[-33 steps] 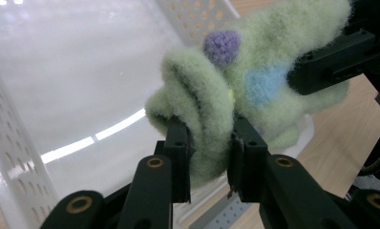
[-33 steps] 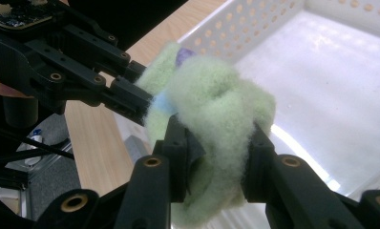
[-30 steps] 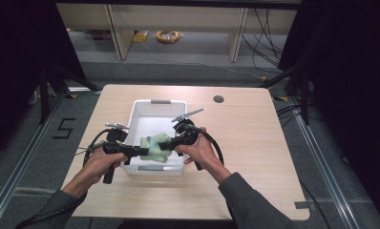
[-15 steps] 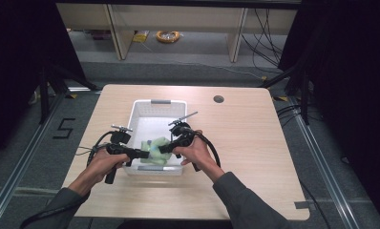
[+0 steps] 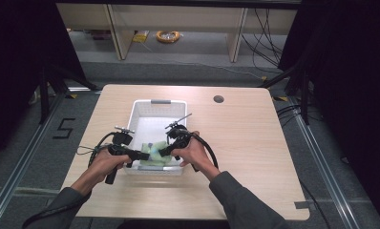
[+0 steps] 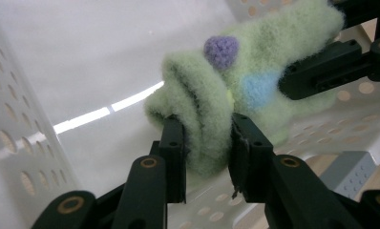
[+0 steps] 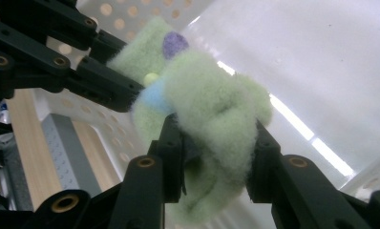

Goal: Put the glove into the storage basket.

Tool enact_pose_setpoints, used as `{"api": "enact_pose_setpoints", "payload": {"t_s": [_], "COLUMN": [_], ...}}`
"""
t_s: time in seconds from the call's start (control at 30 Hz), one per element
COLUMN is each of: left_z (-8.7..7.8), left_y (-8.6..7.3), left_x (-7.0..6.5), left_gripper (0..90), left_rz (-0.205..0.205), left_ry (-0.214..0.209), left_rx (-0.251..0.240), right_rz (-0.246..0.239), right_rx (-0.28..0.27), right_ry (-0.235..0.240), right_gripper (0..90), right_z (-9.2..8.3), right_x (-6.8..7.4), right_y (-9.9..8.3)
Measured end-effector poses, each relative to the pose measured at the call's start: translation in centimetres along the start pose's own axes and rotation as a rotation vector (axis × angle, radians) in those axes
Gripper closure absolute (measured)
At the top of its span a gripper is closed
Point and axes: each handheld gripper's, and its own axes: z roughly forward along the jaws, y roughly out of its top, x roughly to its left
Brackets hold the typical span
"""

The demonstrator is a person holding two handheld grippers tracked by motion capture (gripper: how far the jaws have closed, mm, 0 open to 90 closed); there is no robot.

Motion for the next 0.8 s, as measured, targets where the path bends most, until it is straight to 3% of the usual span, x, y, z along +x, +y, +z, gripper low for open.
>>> {"api": "enact_pose_setpoints", "payload": {"t_s": [0.13, 0.23, 0.33, 0.37, 0.43, 0.57, 0.8], "left_z": [0.0, -0.1, -0.2, -0.4, -0.6, -0.8, -1.1], "left_y": [0.0, 0.1, 0.3, 0.4, 0.5, 0.6, 0.6], "left_x": [-0.1, -0.1, -0.1, -0.3, -0.5, -0.7, -0.7], "left_gripper": [64.5, 62.0, 57.2, 55.5, 54.0, 51.1, 42.9], "left_rz": [-0.014, 0.015, 0.006, -0.006, -0.004, -0.004, -0.026], "left_ry": [0.004, 0.016, 0.017, 0.018, 0.024, 0.033, 0.035], "left_rx": [-0.003, 0.020, 0.005, -0.004, -0.020, -0.040, -0.043], "right_rz": [-0.016, -0.020, -0.030, -0.042, -0.037, -0.060, -0.063], "right_rx": [0.012, 0.027, 0.047, 0.052, 0.056, 0.026, -0.012], "right_ry": [-0.012, -0.007, -0.026, -0.030, -0.042, -0.064, -0.070], "right_gripper": [65.0, 63.6, 61.1, 55.0, 50.9, 44.0, 42.2], "right_z": [0.1, 0.2, 0.2, 0.3, 0.2, -0.5, -1.8], "right_x": [0.0, 0.1, 0.3, 0.3, 0.4, 0.4, 0.7], "right_y": [0.2, 0.3, 0.4, 0.4, 0.5, 0.7, 1.1]}}
